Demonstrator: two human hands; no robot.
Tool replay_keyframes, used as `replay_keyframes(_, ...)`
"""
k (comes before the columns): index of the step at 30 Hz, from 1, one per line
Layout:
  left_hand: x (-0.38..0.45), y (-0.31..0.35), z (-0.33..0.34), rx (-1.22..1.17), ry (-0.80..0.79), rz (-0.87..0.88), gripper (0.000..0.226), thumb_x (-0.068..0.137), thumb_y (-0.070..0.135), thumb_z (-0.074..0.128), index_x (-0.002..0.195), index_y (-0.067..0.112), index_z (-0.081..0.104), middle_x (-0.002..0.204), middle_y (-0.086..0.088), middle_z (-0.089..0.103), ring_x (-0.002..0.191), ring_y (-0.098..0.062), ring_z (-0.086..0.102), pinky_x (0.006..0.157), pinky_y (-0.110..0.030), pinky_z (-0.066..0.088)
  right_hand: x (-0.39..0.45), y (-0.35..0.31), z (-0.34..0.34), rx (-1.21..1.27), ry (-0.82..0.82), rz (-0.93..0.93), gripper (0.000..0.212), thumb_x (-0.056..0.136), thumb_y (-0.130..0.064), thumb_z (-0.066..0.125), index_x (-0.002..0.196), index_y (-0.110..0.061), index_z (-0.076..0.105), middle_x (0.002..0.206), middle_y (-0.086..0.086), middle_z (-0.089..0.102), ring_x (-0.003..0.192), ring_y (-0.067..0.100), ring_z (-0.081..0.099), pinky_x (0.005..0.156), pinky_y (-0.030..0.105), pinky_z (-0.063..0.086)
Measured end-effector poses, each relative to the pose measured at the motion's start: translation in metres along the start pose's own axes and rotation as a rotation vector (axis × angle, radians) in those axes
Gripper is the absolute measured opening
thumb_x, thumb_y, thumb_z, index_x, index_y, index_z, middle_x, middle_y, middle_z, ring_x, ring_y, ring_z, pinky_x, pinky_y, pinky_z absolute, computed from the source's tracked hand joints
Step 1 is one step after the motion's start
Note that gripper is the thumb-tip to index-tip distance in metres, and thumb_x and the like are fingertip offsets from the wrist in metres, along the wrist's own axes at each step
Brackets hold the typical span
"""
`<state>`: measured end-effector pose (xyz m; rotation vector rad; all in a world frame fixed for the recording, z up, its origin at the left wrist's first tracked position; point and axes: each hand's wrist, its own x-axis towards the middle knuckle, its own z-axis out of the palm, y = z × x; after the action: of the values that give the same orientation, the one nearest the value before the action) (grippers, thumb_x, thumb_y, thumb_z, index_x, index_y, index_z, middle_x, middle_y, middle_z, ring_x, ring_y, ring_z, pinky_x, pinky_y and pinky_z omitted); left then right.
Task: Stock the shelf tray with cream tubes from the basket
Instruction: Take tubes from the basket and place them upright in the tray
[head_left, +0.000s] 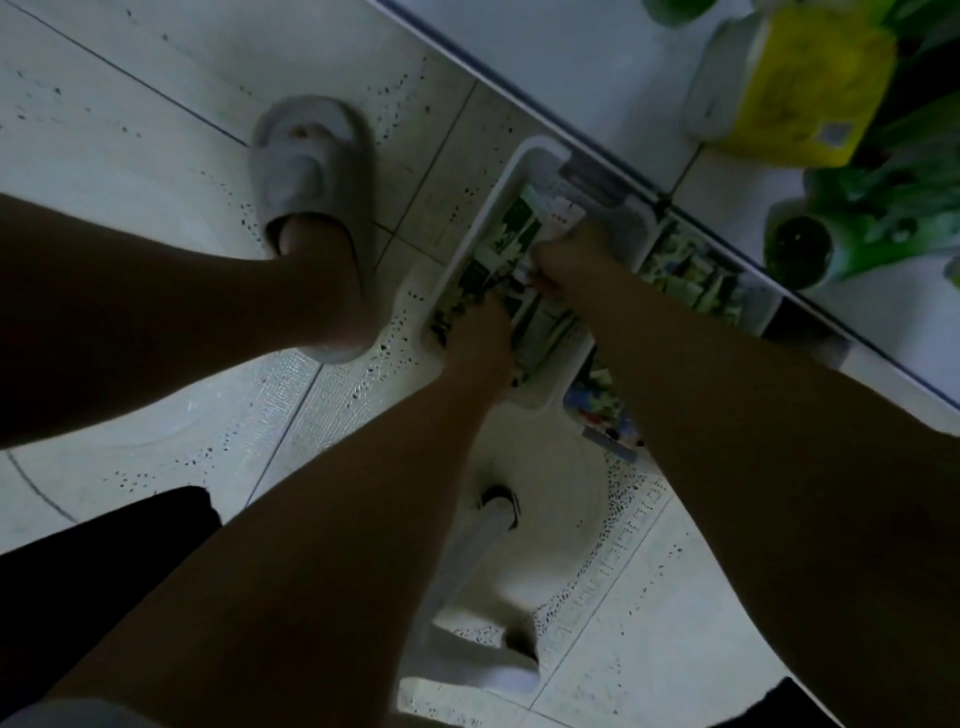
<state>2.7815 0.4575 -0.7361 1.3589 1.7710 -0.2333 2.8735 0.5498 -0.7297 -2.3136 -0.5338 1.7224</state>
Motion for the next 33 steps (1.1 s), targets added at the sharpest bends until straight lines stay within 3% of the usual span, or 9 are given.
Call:
replay_keyframes(3,-0.006,0.000,-0.011,-0.047,0.011,0.052,0.034,0.094,0.015,0.057,0.124,0.005,0.046,0.123,-0.018,0.059,0.113,-0.036,0.057,0.088,-0.042,0.047,-0.016,0.010,-0.011,0.065,-0.013,-0.047,0.021,0.090,0.003,0.058,0.072,-0.007,0.053,0.066,0.010,0.058,0.046,0.015,0.058,0.037,0.018,0.044)
replay_keyframes(7,-0.018,0.002,-0.036,0.010,-0.041,0.134,0.035,0.090,0.015,0.063,0.122,0.009,0.053,0.116,-0.014,0.062,0.105,-0.033,0.059,0.072,-0.034,0.045,-0.049,0.020,-0.026,0.139,-0.103,-0.114,0.019,0.092,-0.011,0.061,0.074,-0.007,0.063,0.048,-0.001,0.063,0.043,0.008,0.060,0.044,0.017,0.048)
replay_keyframes(13,-0.045,0.007,-0.088,0.049,-0.063,0.172,0.038,0.078,0.006,0.070,0.115,0.002,0.060,0.109,-0.016,0.064,0.103,-0.033,0.061,0.086,-0.039,0.054,-0.113,0.015,-0.067,0.409,-0.290,-0.186,0.005,0.096,-0.015,0.057,0.093,-0.011,0.059,0.068,0.003,0.059,0.051,0.013,0.053,0.051,0.026,0.045)
replay_keyframes(17,-0.073,0.036,-0.129,-0.031,0.083,0.249,0.035,0.077,0.017,0.074,0.106,0.008,0.056,0.095,-0.008,0.059,0.087,-0.025,0.058,0.067,-0.029,0.044,-0.167,0.002,-0.092,0.527,-0.383,-0.263,0.008,0.099,-0.013,0.046,0.094,-0.014,0.052,0.072,0.003,0.054,0.051,0.012,0.047,0.047,0.022,0.036)
replay_keyframes(20,-0.103,0.067,-0.161,-0.096,0.207,0.356,0.041,0.077,0.024,0.075,0.109,0.009,0.054,0.098,-0.009,0.062,0.084,-0.026,0.062,0.068,-0.030,0.050,-0.205,-0.013,-0.110,0.526,-0.397,-0.365,0.007,0.100,-0.017,0.043,0.097,-0.013,0.047,0.075,0.005,0.051,0.049,0.013,0.035,0.044,0.023,0.027)
replay_keyframes(23,-0.136,0.091,-0.194,-0.132,0.313,0.498,0.039,0.077,0.023,0.075,0.104,0.011,0.050,0.101,-0.012,0.066,0.084,-0.030,0.065,0.072,-0.034,0.053,-0.246,-0.034,-0.123,0.421,-0.300,-0.474,0.022,0.099,-0.032,0.051,0.088,-0.013,0.054,0.071,0.004,0.066,0.043,0.013,0.028,0.042,0.022,0.024)
replay_keyframes(27,-0.184,0.119,-0.243,-0.151,0.477,0.716,0.036,0.081,0.023,0.073,0.108,0.016,0.050,0.096,-0.001,0.061,0.083,-0.023,0.062,0.072,-0.030,0.050,-0.302,-0.061,-0.141,0.265,-0.168,-0.692,0.036,0.100,-0.030,0.044,0.070,-0.009,0.046,0.079,0.025,0.062,0.035,0.012,0.026,0.043,0.018,0.022)
replay_keyframes(31,-0.235,0.148,-0.300,-0.158,0.633,0.915,0.039,0.082,0.027,0.074,0.113,0.019,0.052,0.085,0.011,0.053,0.073,-0.007,0.054,0.060,-0.022,0.038,-0.364,-0.084,-0.165,0.240,-0.174,-0.839,0.017,0.094,-0.027,0.050,0.095,-0.012,0.057,0.073,0.013,0.059,0.037,0.012,0.037,0.039,0.018,0.027)
replay_keyframes(33,-0.262,0.161,-0.330,-0.174,0.696,1.011,0.040,0.081,0.028,0.074,0.114,0.020,0.052,0.081,0.014,0.052,0.069,-0.004,0.050,0.063,-0.027,0.041,-0.393,-0.099,-0.179,0.211,-0.144,-0.929,0.018,0.094,-0.026,0.051,0.105,-0.012,0.057,0.067,0.007,0.060,0.037,0.012,0.043,0.037,0.018,0.031)
